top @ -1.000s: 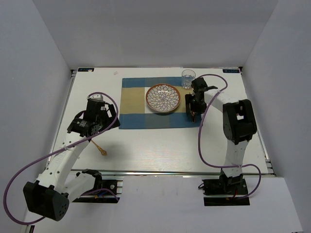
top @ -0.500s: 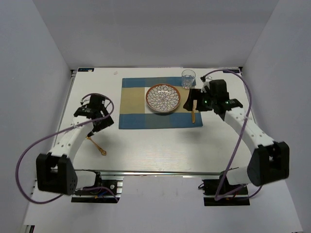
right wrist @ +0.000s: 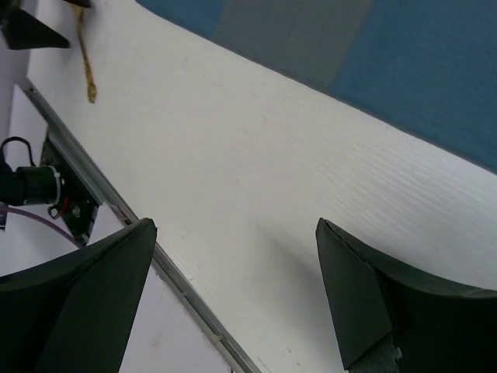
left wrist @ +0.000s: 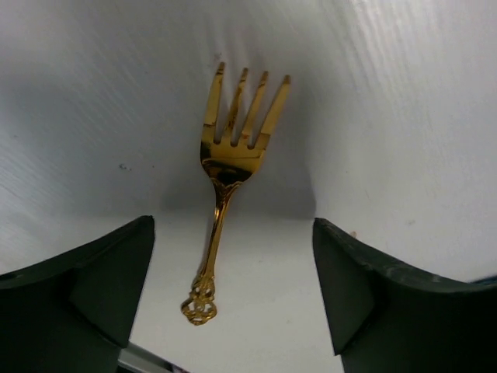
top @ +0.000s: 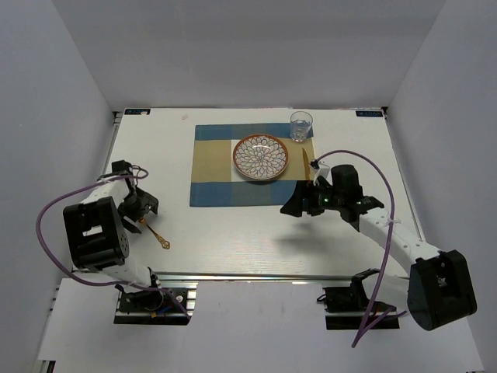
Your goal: Set the dinner table for one person
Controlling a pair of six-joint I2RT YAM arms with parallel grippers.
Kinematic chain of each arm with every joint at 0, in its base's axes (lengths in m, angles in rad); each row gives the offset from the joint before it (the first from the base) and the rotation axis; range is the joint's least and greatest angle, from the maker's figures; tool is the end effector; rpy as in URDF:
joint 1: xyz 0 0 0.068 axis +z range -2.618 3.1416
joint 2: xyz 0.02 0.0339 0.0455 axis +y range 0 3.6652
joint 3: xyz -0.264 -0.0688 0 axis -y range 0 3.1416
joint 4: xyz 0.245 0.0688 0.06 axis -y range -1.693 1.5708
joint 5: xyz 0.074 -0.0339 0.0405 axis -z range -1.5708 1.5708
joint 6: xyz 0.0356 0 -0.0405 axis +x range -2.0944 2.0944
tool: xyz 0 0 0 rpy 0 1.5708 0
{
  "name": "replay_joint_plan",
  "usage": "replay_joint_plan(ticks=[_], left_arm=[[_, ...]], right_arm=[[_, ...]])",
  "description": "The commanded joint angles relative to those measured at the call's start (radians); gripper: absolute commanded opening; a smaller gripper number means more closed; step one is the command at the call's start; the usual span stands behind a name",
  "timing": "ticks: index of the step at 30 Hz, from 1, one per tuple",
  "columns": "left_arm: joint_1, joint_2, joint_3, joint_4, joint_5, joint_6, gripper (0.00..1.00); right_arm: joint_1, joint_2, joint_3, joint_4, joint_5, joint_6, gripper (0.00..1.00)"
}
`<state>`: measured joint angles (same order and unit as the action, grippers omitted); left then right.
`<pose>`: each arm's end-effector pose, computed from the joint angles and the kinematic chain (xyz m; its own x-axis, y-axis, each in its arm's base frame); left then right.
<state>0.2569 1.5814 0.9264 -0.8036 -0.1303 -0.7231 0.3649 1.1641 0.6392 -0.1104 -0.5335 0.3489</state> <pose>0.2560 0.0720 0.1672 -0.5446 -0.8214 -0.1694 -0.8354 0.5492 0.0227 0.2195 0.1032 0.2230 -0.7567 0.0260 -0.6532 -0.4586 0.6910 0.5588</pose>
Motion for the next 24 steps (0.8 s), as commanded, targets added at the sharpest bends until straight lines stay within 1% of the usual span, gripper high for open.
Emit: replay_joint_plan(ticks=[1,3,4,6,7,8,9,10,12,15,16,17,19,20,22,24], left_arm=[[0.004,0.015,-0.047,0.055,0.046,-0.070,0.88],[0.004,0.034,-0.084,0.070,0.043,-0.103,0.77],[0.004,0.037,-0.096,0.075,0.040,-0.113,0.62],[0.004,0.048,-0.122,0.083,0.029,-0.140,0.41],[0.004,0.051,-0.129,0.089,0.029,-0.142,0.35],[0.004,0.055,-0.133,0.093,0.029,-0.142,0.31],[0.004,0.071,-0.129,0.095,0.028,-0.142,0.21],[0.004,0.075,-0.121,0.090,0.026,-0.142,0.00],[-0.005,0.083,-0.068,0.063,0.020,-0.119,0.00],[-0.027,0.043,0.030,-0.006,-0.023,-0.070,0.00],[-0.027,-0.004,0.078,0.009,0.000,-0.034,0.00],[-0.036,-0.021,0.109,0.062,0.097,0.072,0.00],[-0.045,-0.037,0.196,0.115,0.225,0.177,0.00],[-0.059,-0.025,0.234,0.101,0.292,0.226,0.00],[-0.094,0.005,0.302,0.089,0.317,0.264,0.00],[-0.135,0.054,0.379,0.073,0.322,0.301,0.00]], right_arm=[[0.009,-0.038,0.008,0.098,-0.080,0.015,0.89],[0.011,-0.060,0.001,0.127,-0.080,0.018,0.89],[0.009,-0.064,-0.003,0.127,-0.082,0.016,0.89],[0.009,-0.075,-0.007,0.123,-0.077,0.015,0.89],[0.009,-0.080,-0.010,0.123,-0.077,0.016,0.89],[0.008,-0.086,-0.013,0.123,-0.079,0.016,0.89],[0.009,-0.087,-0.013,0.121,-0.071,0.016,0.89],[0.008,-0.090,-0.015,0.120,-0.065,0.015,0.89],[0.008,-0.099,-0.015,0.112,-0.048,0.019,0.89],[0.008,-0.115,-0.013,0.112,-0.039,0.028,0.89],[0.005,-0.122,-0.015,0.112,-0.040,0.030,0.89],[0.006,-0.135,-0.016,0.112,-0.039,0.032,0.89],[0.006,-0.145,-0.016,0.074,-0.028,0.038,0.89],[0.008,-0.152,-0.016,0.069,-0.022,0.039,0.89],[0.011,-0.153,-0.007,0.052,-0.003,0.039,0.89],[0.008,-0.158,0.005,-0.003,0.018,0.030,0.89]])
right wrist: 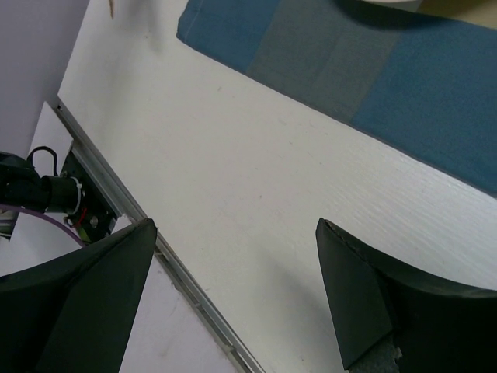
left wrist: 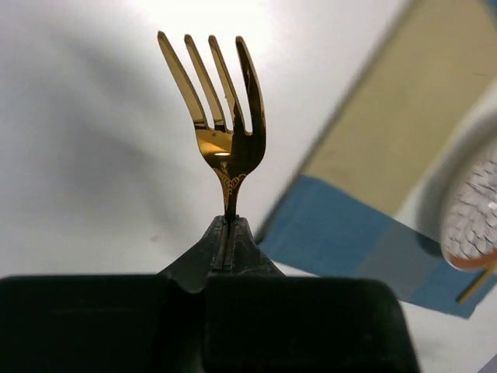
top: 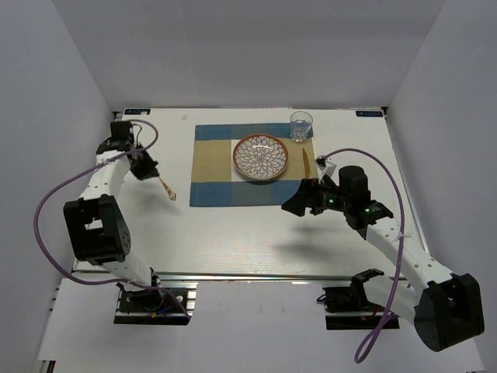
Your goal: Set the dinner table for one person
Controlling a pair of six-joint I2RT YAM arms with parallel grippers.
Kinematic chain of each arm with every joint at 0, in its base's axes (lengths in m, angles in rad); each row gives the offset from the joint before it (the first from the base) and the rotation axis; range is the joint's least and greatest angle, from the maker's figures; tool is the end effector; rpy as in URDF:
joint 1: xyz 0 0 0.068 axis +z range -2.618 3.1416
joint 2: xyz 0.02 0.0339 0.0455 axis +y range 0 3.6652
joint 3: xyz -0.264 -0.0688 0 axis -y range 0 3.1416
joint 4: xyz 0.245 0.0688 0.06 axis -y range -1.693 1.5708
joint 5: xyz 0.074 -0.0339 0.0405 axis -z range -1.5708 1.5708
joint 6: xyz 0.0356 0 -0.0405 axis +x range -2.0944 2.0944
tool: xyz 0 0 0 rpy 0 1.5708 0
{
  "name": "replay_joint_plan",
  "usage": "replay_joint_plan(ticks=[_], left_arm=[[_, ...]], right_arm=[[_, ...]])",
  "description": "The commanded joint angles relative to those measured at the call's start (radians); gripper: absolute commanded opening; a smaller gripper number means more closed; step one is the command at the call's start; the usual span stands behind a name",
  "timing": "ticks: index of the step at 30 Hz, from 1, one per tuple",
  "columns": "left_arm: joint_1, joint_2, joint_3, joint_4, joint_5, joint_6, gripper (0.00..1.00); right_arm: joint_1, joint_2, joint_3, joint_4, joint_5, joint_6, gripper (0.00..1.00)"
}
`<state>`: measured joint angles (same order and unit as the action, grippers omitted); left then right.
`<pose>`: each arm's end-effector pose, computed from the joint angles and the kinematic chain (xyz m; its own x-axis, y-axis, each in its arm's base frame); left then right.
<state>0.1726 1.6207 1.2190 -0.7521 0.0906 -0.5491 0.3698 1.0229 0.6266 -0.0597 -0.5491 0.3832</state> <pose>0.3222 0.0529 0.2365 -0.6979 -0.6493 -0.3023 -0.5852 0.7603 -0.2819 0.2034 0.0988 0.2537 -0.6594 0.0864 -0.7468 -0.5376 0.6401 0.5489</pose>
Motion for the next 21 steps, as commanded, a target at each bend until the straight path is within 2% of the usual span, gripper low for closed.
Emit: replay_joint_plan(ticks=[1,8,14,21], left_arm=[[-0.067,0.034,0.112,0.011,0.098,0.136,0.00],[-0.214,0.289,0.350,-0.091,0.041,0.256,0.00],[-0.327,0.379,0.487,-0.134,-0.041,0.261,0.00],[-0.410,0.605,0.796,-0.282,-0.075,0.316,0.00]], right_arm=[[0.003,-0.026,0.039,-0.078,0.047,-0.019,0.89],[0.003,-0.142,0.130,-0.280,0.120,-0.040,0.89],[0.003,-0.240,0.145,-0.384,0.132,-0.052,0.89],[0.003,-0.299,0.148,-0.465,0.140,-0.063,0.89]])
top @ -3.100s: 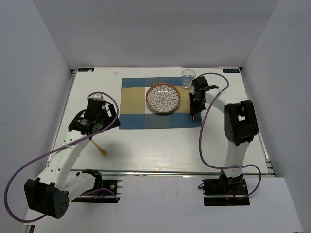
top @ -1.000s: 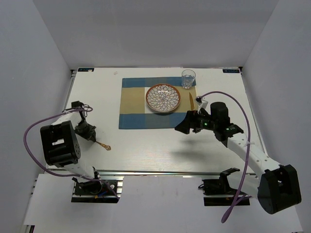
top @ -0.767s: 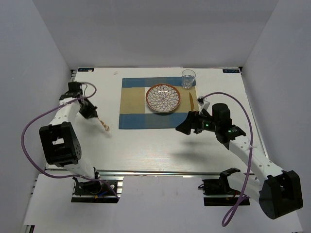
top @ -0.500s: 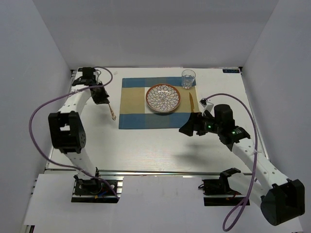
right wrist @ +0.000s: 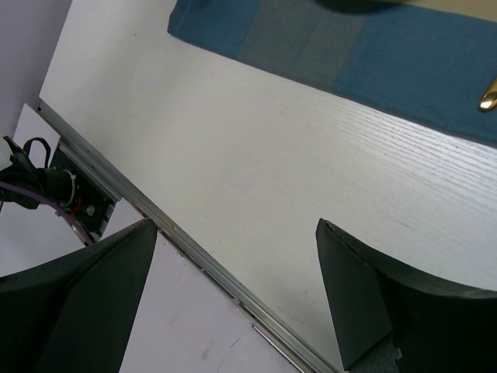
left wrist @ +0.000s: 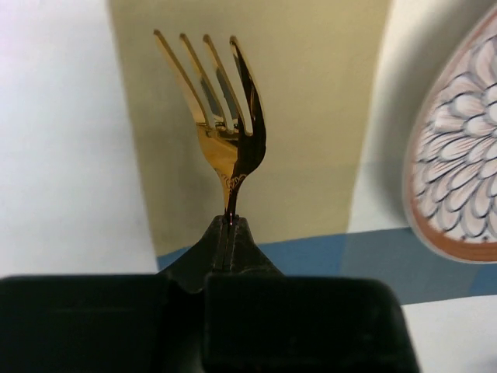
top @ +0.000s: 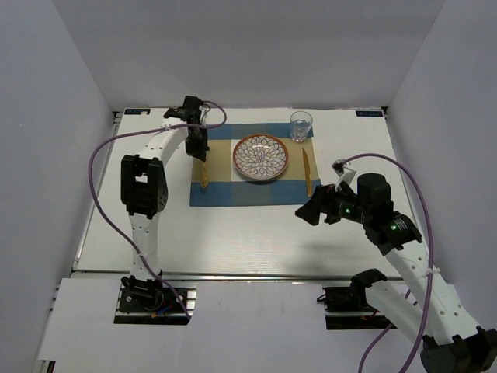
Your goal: Set the dinner table for one person
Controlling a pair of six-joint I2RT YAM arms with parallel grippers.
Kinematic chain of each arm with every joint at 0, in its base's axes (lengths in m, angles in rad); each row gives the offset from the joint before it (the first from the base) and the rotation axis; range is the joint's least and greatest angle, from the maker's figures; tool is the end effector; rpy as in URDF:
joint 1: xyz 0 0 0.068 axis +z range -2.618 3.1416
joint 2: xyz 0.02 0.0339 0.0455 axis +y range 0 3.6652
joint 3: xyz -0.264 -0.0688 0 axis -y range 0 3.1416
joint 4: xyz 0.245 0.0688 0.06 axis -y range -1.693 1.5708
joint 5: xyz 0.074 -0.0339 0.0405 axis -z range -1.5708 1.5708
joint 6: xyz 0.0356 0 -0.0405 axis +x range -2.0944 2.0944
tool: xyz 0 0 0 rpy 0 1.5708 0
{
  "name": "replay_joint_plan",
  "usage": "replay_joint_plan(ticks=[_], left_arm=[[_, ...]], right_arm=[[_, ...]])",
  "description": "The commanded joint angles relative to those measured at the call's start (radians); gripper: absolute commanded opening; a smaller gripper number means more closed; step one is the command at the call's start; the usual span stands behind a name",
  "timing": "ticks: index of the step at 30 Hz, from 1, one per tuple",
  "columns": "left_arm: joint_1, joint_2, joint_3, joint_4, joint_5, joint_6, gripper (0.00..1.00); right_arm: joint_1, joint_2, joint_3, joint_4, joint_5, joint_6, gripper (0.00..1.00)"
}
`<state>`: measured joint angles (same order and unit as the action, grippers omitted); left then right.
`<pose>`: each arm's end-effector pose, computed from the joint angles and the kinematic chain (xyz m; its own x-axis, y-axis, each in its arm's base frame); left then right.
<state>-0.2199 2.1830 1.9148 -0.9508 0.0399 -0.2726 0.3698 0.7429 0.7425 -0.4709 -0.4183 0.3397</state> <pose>0.4502 -0.1021 0.2196 -0.9446 -0.0645 -0.3218 -0.0238 0.9914 -0.1288 0.1491 0.0733 0.3036 -0.6216 0.0856 -0.7786 -0.4885 0.7347 0.4708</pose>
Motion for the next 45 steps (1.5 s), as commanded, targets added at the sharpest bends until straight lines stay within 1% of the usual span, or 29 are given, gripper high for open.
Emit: replay_joint_plan(ticks=[1,5,8,13,22,31,45], left_arm=[[-0.030,0.058,0.121,-0.092,-0.081,0.038,0.00],[-0.051,0.110,0.159,-0.112,-0.127,0.050,0.00],[-0.064,0.150,0.213,-0.181,-0.211,0.055,0.00],[-0.075,0.149,0.207,-0.203,-0.264,0.049,0.00],[-0.084,0.155,0.184,-0.181,-0.224,0.038,0.00],[-0.084,0.104,0.159,-0.183,-0.204,-0.034,0.00],[-0.093,0.092,0.139,-0.187,-0.164,-0.056,0.00]], right_arm=[[0.003,-0.022,0.034,-0.057,0.010,-0.018,0.89],[0.000,-0.040,0.029,-0.067,0.013,-0.022,0.89],[0.003,-0.045,0.024,-0.069,0.013,-0.027,0.89],[0.006,-0.042,0.017,-0.061,0.009,-0.030,0.89],[0.004,-0.045,0.015,-0.066,0.013,-0.031,0.89],[0.004,-0.042,0.018,-0.068,0.016,-0.033,0.89],[0.004,-0.036,0.006,-0.063,0.019,-0.030,0.89]])
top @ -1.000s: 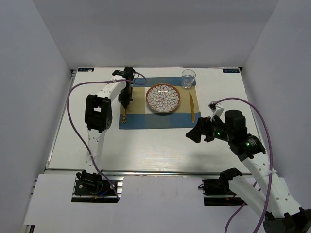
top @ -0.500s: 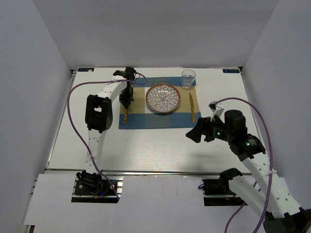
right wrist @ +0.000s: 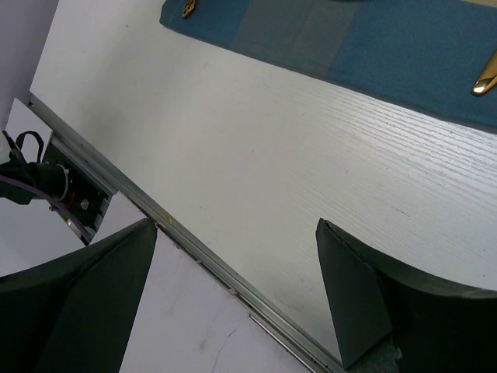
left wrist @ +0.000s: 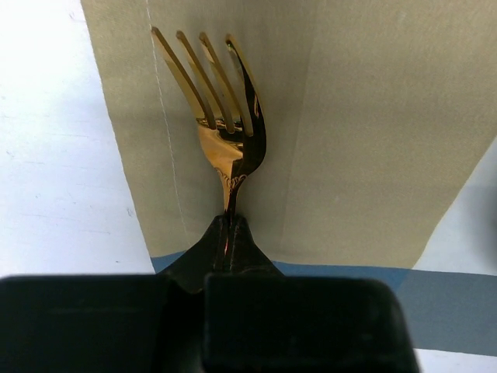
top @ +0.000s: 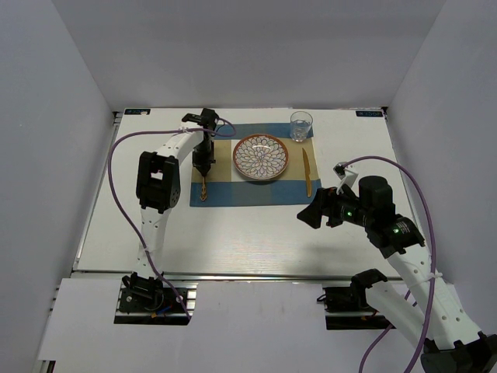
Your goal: Set the dinner table for one person
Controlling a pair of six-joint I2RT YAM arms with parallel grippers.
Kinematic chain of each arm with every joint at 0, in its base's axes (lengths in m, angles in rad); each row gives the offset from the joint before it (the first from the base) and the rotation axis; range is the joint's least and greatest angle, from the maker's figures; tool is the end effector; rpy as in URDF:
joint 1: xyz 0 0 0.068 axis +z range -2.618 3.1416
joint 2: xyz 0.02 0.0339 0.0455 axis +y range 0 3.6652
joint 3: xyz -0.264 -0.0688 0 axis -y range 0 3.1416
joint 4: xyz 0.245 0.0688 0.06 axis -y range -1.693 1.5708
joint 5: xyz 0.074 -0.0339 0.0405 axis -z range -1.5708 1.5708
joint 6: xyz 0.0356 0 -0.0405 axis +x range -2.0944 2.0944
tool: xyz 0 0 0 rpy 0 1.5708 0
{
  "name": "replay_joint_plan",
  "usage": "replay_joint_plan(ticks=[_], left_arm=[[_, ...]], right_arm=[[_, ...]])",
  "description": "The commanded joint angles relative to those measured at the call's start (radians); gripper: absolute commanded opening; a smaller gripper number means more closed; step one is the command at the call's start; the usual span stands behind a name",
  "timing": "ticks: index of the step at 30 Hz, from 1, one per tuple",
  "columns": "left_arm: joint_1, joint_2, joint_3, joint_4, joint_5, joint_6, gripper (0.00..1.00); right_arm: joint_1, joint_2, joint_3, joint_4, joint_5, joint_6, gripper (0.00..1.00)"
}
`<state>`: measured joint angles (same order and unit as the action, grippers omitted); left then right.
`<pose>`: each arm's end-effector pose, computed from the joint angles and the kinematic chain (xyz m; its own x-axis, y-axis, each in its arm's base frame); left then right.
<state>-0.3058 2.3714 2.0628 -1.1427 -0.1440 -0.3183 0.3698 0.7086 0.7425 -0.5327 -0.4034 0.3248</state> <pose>0.4537 -0.1379 0.1716 -0.9874 -0.0131 -0.1578 -0.0288 0.9948 0.0980 0.1405 0.0695 0.3025 -0.6314 0.0700 -0.7723 -0.4773 0.7498 0.4582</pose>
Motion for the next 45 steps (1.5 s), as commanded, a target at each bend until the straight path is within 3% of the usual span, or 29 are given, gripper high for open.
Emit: replay_joint_plan(ticks=[1,11,18,20,21,22,28,30,35,39,45], left_arm=[[-0.007,-0.090,-0.009,0.003,0.015,-0.007,0.00],[-0.007,-0.066,0.014,-0.012,0.001,0.007,0.00],[-0.007,-0.072,0.016,-0.025,-0.012,-0.019,0.33],[-0.007,-0.102,0.002,-0.009,-0.014,-0.027,0.37],[-0.007,-0.115,-0.006,-0.008,-0.016,-0.031,0.56],[-0.007,-0.127,-0.010,-0.003,-0.016,-0.036,0.97],[-0.007,-0.303,-0.064,0.011,-0.061,-0.071,0.98],[-0.007,-0.394,-0.171,0.033,-0.098,-0.108,0.98],[-0.007,-0.858,-0.548,0.167,-0.204,-0.162,0.98],[-0.007,-1.145,-0.628,0.068,-0.339,-0.196,0.98],[0.005,-1.468,-0.673,-0.035,-0.361,-0.196,0.98]], right_arm=[[0.004,-0.001,0.005,0.000,0.005,-0.015,0.89],[0.003,-0.009,0.006,-0.006,0.005,-0.013,0.89],[0.003,-0.015,0.003,-0.007,0.008,-0.015,0.89],[0.003,-0.017,0.011,-0.010,0.006,-0.013,0.89],[0.004,-0.015,0.011,-0.012,0.008,-0.013,0.89],[0.003,-0.015,0.015,-0.012,0.009,-0.013,0.89],[0.000,-0.026,0.047,-0.050,0.087,-0.012,0.89],[0.006,-0.029,0.098,-0.090,0.176,-0.010,0.89],[-0.002,-0.041,0.321,-0.309,0.515,-0.012,0.89],[-0.002,-0.028,0.490,-0.461,0.687,-0.032,0.89],[0.003,-0.052,0.563,-0.529,0.788,-0.021,0.89]])
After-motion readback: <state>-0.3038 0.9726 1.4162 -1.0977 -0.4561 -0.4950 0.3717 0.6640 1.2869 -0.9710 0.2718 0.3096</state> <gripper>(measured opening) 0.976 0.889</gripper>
